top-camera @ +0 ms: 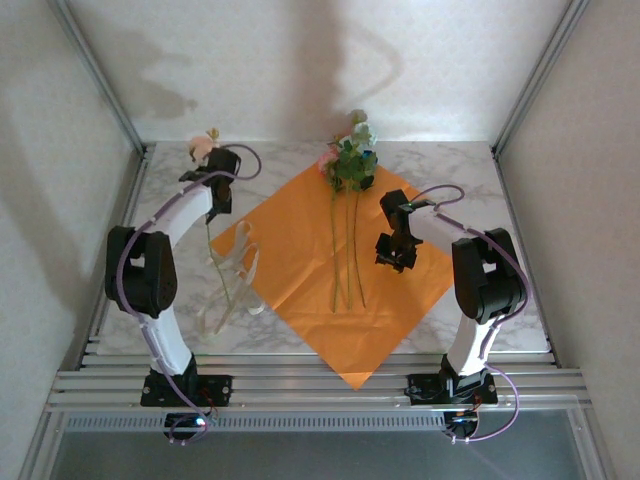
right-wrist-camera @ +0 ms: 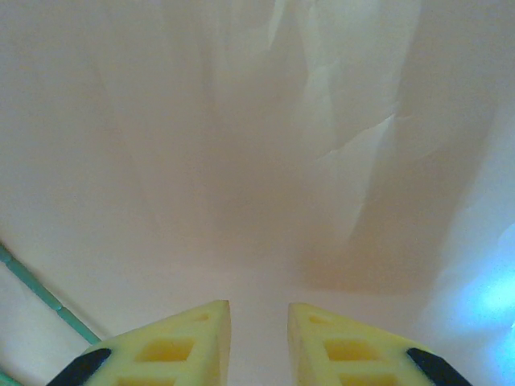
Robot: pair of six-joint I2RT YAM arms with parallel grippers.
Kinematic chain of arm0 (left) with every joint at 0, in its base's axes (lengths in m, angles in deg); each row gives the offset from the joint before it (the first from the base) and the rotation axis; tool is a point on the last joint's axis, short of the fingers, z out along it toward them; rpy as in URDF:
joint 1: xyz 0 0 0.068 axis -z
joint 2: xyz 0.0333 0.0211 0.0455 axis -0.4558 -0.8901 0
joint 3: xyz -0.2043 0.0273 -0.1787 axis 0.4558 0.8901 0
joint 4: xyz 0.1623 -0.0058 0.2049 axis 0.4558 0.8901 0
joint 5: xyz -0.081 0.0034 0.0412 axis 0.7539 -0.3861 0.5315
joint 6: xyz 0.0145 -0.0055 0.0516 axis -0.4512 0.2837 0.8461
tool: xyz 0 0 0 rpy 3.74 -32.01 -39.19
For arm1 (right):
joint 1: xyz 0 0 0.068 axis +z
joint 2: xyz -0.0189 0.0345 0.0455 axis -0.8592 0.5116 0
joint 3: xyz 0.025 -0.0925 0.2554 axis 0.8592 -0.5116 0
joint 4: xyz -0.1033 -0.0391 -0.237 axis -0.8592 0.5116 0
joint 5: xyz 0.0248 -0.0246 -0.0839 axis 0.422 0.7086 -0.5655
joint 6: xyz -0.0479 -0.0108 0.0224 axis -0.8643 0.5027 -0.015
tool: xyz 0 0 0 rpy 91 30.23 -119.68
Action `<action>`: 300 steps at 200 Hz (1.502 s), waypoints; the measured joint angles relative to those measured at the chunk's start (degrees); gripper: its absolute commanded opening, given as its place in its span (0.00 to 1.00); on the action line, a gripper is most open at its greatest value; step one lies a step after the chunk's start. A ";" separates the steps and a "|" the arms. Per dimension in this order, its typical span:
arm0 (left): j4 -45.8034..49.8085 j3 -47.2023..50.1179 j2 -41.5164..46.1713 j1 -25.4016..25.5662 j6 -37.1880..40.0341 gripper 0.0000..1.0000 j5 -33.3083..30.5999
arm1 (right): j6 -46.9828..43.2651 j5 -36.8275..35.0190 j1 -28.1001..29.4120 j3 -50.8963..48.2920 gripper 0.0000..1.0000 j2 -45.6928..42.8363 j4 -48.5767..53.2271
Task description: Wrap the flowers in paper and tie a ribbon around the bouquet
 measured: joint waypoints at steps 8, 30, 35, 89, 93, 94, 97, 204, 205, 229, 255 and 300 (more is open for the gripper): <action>0.66 -2.64 0.39 0.00 -0.81 0.00 0.55 | 0.00 0.00 0.00 0.00 0.26 0.00 -0.02; 0.76 -9.94 1.84 1.27 -4.37 0.00 5.22 | 0.02 0.00 0.00 0.00 0.27 0.00 0.00; 0.17 -11.10 2.34 2.25 -5.55 0.00 6.67 | 0.02 0.00 0.00 0.00 0.27 -0.02 -0.02; -9.31 -28.87 -8.68 21.77 -10.82 0.00 20.22 | 0.17 0.04 0.00 0.04 0.32 -1.95 0.02; -9.81 -30.21 -10.43 22.38 -11.02 0.00 20.90 | 0.24 0.02 0.00 0.09 0.32 -2.32 0.09; -9.84 -30.73 -11.06 22.60 -11.06 0.00 21.14 | 0.26 0.02 0.00 0.09 0.32 -2.40 0.09; -10.03 -32.28 -12.90 23.17 -11.26 0.00 21.90 | 0.26 0.02 0.00 0.09 0.32 -2.64 0.11; -6.75 -42.25 -37.53 21.86 -16.59 0.42 29.16 | 1.01 0.70 0.00 -2.93 0.44 -9.86 1.44; -6.71 -42.14 -37.38 21.88 -16.61 0.42 29.11 | 0.98 0.70 0.00 -3.02 0.44 -9.97 1.49; -5.55 -36.33 -31.34 22.03 -17.46 0.44 28.09 | 1.20 0.98 0.07 -5.90 0.46 -13.81 2.36; -4.87 -26.86 -19.69 22.23 -18.86 0.38 28.24 | 1.14 0.92 0.98 -7.63 0.46 -16.74 3.45; -7.67 -3.41 1.49 22.51 -24.96 0.34 38.62 | 1.57 1.33 7.08 -8.09 0.47 -16.61 4.35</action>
